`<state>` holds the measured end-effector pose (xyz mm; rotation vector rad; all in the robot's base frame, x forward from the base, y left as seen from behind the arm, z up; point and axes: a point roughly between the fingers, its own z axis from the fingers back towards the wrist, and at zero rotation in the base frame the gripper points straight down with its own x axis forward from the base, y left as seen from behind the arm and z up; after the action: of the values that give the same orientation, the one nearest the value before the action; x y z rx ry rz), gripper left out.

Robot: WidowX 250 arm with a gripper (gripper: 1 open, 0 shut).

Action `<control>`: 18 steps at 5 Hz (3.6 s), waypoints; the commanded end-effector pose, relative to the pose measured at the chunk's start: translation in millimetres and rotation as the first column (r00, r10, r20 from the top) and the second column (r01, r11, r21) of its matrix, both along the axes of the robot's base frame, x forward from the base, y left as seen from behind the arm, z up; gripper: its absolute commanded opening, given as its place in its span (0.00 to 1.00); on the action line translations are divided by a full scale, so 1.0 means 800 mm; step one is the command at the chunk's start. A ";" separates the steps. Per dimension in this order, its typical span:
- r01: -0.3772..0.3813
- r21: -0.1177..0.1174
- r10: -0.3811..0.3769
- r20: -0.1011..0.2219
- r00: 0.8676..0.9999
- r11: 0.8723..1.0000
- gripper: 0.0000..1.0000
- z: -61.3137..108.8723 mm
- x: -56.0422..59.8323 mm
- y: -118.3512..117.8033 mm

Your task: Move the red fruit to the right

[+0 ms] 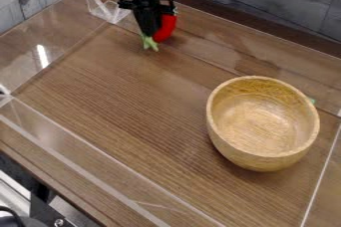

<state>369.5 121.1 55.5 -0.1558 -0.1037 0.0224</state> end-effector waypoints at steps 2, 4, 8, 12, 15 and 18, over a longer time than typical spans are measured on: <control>0.091 0.028 -0.093 0.095 0.991 0.996 0.00 0.052 0.013 -0.018; 0.117 0.012 -0.118 0.102 0.988 0.993 0.00 0.063 0.010 -0.032; 0.239 -0.011 -0.237 0.075 0.968 0.971 0.00 0.024 0.004 -0.052; 0.322 -0.015 -0.318 0.113 0.941 0.947 0.00 0.062 0.012 -0.063; 0.247 -0.029 -0.244 0.083 0.966 0.969 0.00 0.032 0.009 -0.098; 0.266 -0.047 -0.262 0.084 0.962 0.963 0.00 0.033 0.010 -0.110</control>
<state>368.0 32.8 54.2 -0.2522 -0.0781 -0.2287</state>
